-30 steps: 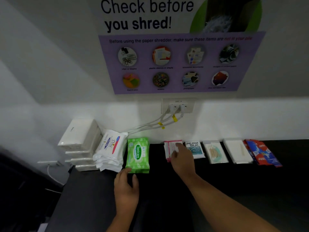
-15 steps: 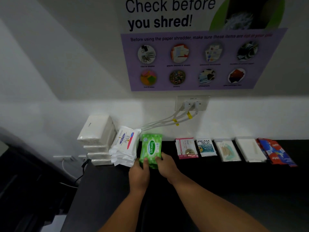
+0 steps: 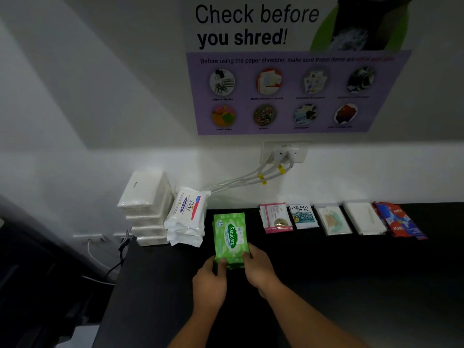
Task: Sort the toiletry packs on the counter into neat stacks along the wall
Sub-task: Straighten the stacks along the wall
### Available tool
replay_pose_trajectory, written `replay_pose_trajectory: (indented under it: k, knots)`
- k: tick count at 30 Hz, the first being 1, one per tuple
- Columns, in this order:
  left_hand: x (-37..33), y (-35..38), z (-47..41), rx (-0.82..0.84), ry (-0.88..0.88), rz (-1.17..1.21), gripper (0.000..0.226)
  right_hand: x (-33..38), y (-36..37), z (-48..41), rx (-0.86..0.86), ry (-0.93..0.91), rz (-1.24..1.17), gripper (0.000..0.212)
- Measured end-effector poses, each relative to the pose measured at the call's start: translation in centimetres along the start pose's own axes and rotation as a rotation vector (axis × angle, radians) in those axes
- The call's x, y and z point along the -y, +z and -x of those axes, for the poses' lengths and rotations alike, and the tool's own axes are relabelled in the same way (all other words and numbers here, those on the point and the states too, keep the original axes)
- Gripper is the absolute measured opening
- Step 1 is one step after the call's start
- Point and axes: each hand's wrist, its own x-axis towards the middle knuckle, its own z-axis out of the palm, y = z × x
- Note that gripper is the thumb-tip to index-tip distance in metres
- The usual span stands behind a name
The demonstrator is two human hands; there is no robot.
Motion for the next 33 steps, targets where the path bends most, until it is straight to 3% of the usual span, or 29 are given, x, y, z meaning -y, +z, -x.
replay_pose_trajectory:
  k: [11, 15, 19, 33]
  knots:
    - [1.4, 0.4, 7.0, 0.176, 0.043, -0.018, 0.03, -3.9, -3.2, 6.9, -0.025, 0.013, -0.076, 0.035]
    - [0.2, 1.1, 6.0, 0.163, -0.005, 0.081, 0.045, -4.4, -3.6, 7.3, -0.047, 0.03, -0.121, 0.043]
    - [-0.2, 2.4, 5.5, 0.17, 0.03, 0.067, 0.028, -4.5, -3.2, 8.1, -0.009, -0.041, -0.126, 0.038]
    - [-1.6, 6.5, -1.0, 0.049, -0.008, 0.083, 0.032, -2.0, -6.1, 1.5, 0.14, -0.061, -0.005, 0.049]
